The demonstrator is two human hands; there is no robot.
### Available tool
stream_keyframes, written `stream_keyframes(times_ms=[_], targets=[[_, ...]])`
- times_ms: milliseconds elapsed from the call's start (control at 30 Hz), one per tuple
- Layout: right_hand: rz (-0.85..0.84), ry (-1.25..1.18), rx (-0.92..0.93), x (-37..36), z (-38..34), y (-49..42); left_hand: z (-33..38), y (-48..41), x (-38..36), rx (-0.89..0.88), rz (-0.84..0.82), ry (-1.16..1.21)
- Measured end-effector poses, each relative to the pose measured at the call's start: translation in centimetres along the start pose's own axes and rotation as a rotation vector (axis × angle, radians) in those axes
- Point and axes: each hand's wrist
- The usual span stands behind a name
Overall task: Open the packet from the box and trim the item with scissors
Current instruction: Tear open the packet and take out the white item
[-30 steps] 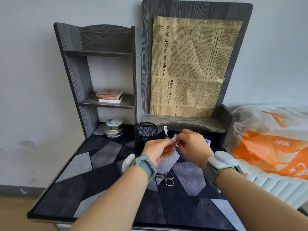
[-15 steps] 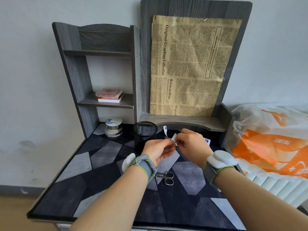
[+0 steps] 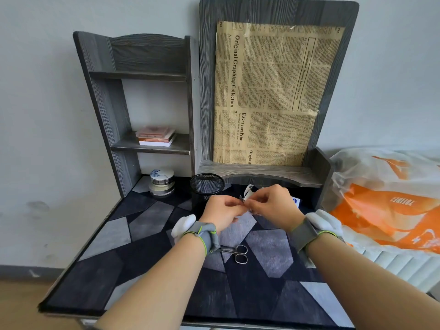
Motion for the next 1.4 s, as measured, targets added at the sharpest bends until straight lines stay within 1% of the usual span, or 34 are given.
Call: stream_keyframes(times_ms=[100, 167, 300, 400, 500, 633, 700, 767, 833, 967, 1067, 1400], targets=[[0.0, 0.018, -0.01, -0.1, -0.1, -0.2, -0.1, 0.1, 0.1, -0.019, 0.025, -0.059], [0.035, 0.106, -0.002, -0.5, -0.1, -0.4, -0.1, 0.0, -0.1, -0.007, 0.053, -0.058], [0.114, 0.264, -0.035, -1.0, 0.0, -0.7, -0.1, -0.9, -0.4, 0.032, 0.178, -0.14], [0.138, 0.32, -0.063, -1.4, -0.1, -0.8, -0.1, -1.4, -0.4, 0.048, 0.201, -0.183], [0.155, 0.23, -0.075, -1.2, -0.1, -0.7, 0.2, -0.8, -0.5, 0.017, 0.169, -0.186], [0.073, -0.057, -0.084, 0.1, 0.7, -0.7, -0.8, -0.4, 0.1, -0.041, 0.119, -0.192], [0.002, -0.195, -0.092, 0.4, 1.0, -0.7, -1.2, -0.6, 0.1, -0.028, 0.078, -0.113], [-0.049, -0.273, -0.092, 0.2, 1.0, -0.7, -1.4, -0.8, -0.1, -0.013, 0.04, 0.018], [-0.036, -0.293, -0.089, 0.1, 0.9, -0.7, -1.4, -0.9, -0.3, -0.027, 0.035, 0.076], [0.031, -0.277, -0.084, 0.3, 1.0, -0.6, -1.7, -1.1, 0.1, -0.053, 0.102, 0.099], [-0.016, -0.236, -0.087, 0.3, 1.0, -0.7, -1.6, -0.9, 0.2, -0.073, 0.095, 0.099], [-0.071, -0.197, -0.134, 0.3, 0.8, -0.9, -1.9, -0.8, 0.6, -0.112, 0.041, 0.14]])
Point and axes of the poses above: each hand's wrist, its own y-axis away from the middle knuckle, its own x-axis out of the back of the hand, z = x × y, and after that the axes turned 12 degrees about -z, right-handed
